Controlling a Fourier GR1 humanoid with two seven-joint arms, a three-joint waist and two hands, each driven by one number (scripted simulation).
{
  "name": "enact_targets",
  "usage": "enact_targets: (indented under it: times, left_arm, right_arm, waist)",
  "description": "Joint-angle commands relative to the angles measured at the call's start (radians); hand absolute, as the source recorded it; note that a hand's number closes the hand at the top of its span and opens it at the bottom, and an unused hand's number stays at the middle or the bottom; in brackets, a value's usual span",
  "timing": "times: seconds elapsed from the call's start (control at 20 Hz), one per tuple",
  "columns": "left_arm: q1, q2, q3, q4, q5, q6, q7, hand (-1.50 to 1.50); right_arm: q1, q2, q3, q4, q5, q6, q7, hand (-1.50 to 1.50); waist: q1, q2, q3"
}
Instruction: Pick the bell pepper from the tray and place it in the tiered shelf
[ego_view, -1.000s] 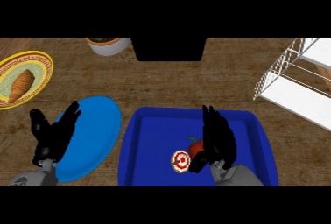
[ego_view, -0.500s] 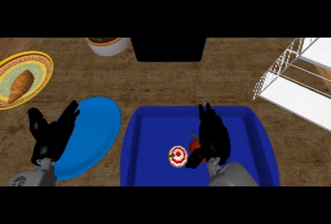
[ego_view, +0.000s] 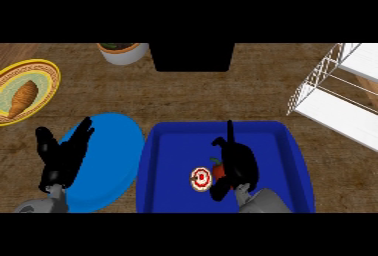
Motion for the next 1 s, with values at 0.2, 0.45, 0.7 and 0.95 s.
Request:
enact_targets:
  times: [0.2, 0.45, 0.7, 0.95]
  left_arm:
    - [-0.036, -0.003, 0.016, 0.031, -0.006, -0.010, 0.057, 0.00]
    - [-0.009, -0.019, 0.010, 0.033, -0.017, -0.006, 0.013, 0.00]
    - [0.010, -0.035, 0.000, 0.020, -0.025, 0.001, 0.026, 0.00]
    - [0.048, -0.025, 0.011, 0.016, -0.026, -0.016, -0.009, 0.00]
  right_arm:
    - [0.026, -0.004, -0.045, -0.120, -0.022, -0.014, -0.010, 1.50]
    - [-0.015, -0.119, -0.302, -0.124, -0.144, -0.002, 0.008, 1.50]
    - [-0.007, -0.159, -0.309, -0.396, -0.078, -0.014, 0.095, 1.50]
    - [-0.053, -0.172, -0.305, -0.640, 0.050, 0.016, 0.264, 1.50]
  waist:
    - [-0.003, 0.018, 0.004]
    - [-0.008, 0.018, 0.004]
    - [-0.015, 0.013, 0.003]
    - [-0.017, 0.011, 0.002]
